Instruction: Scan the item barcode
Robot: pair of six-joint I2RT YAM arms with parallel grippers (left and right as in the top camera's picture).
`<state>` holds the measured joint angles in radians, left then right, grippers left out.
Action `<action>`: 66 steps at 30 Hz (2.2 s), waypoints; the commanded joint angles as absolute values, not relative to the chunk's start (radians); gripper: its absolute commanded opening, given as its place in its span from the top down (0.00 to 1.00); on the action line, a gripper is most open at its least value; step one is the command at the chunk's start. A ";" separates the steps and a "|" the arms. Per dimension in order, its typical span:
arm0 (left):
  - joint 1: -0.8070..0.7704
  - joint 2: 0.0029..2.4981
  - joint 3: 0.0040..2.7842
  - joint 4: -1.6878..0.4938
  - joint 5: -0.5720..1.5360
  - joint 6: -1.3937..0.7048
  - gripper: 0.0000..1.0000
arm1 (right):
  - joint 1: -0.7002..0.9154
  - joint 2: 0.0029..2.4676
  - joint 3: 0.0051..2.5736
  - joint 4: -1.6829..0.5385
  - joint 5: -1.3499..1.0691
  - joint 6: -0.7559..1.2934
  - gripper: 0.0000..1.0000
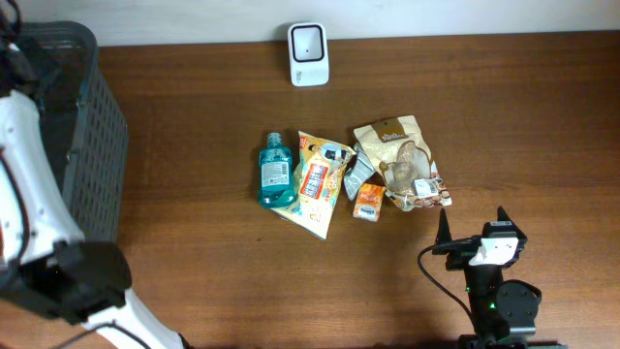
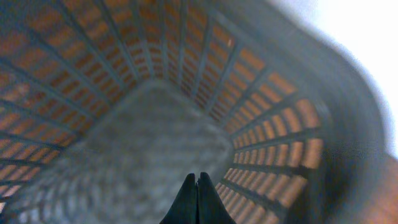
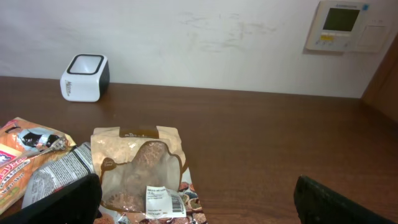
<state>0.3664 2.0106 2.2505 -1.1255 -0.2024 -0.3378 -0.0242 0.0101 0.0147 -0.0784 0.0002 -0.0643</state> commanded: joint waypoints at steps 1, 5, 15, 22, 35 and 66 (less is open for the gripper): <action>0.368 2.083 2.253 -1.113 -0.141 -0.342 1.00 | -0.020 0.004 0.006 -0.081 0.005 -0.072 0.02; 0.369 2.090 2.254 -1.044 0.081 -0.187 1.00 | -0.020 0.004 0.006 -0.081 0.005 -0.071 0.02; 0.369 2.090 2.255 -1.130 0.285 -0.026 1.00 | -0.020 0.004 0.006 -0.081 0.005 -0.072 0.02; 0.369 2.080 2.313 -1.142 0.055 -0.131 1.00 | -0.020 0.004 0.006 -0.081 0.005 -0.071 0.02; 0.391 1.874 2.365 -1.688 -0.500 -0.495 1.00 | -0.020 0.004 0.006 -0.081 0.005 -0.071 0.02; 0.407 1.707 1.910 -1.688 -0.283 -0.401 1.00 | -0.020 0.004 0.006 -0.081 0.005 -0.072 0.02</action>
